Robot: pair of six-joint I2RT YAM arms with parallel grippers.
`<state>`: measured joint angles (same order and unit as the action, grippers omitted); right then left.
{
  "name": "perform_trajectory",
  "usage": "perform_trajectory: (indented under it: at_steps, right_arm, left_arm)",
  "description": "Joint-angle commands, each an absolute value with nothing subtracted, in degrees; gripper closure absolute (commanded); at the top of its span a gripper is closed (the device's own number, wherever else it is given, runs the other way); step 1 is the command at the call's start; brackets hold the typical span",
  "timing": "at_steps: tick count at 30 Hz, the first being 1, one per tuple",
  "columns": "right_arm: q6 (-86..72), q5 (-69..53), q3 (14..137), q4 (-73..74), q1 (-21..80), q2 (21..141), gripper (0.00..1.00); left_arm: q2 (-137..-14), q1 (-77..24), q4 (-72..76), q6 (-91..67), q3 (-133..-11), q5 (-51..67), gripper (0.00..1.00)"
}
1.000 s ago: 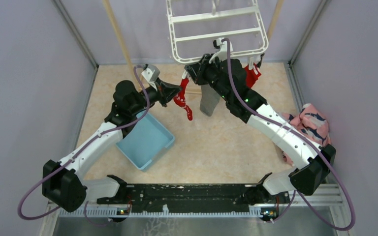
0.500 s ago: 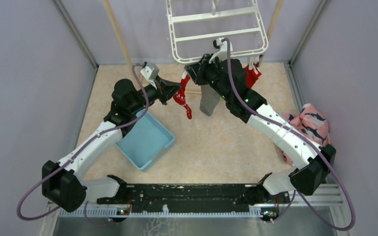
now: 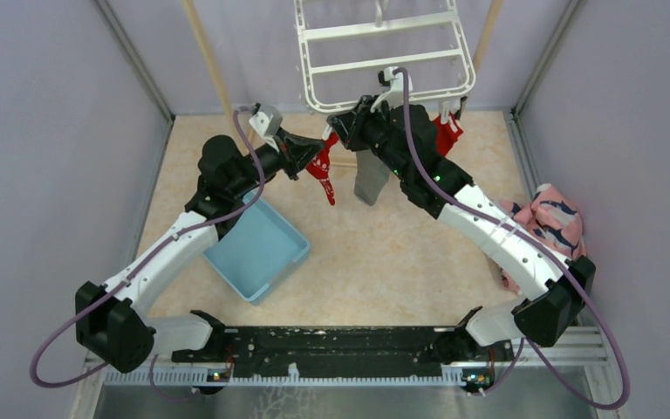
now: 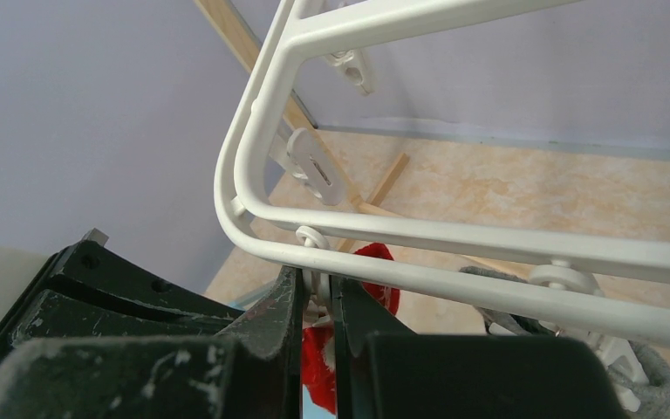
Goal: Clip the socks to the hanger
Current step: Clamp the sock onto the hanger.
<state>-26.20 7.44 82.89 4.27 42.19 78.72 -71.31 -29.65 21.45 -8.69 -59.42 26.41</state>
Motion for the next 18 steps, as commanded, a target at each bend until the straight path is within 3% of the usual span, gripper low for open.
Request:
perform_trajectory:
  at_steps: [1, 11, 18]
  right_arm:
    - [-27.0, 6.8, 83.8, 4.3, 41.9, 77.1, 1.0]
    - [-26.9, 7.8, 83.6, 3.9, 42.0, 76.5, 0.98]
    - [-26.8, 8.6, 83.1, 3.8, 42.0, 75.9, 0.86]
  left_arm:
    - [-70.9, -30.1, 23.9, -7.4, -61.3, 25.7, 1.0]
    - [-69.8, -30.5, 23.8, -6.0, -61.1, 23.1, 1.0]
    - [-69.3, -30.6, 24.3, -5.8, -60.4, 22.2, 1.0]
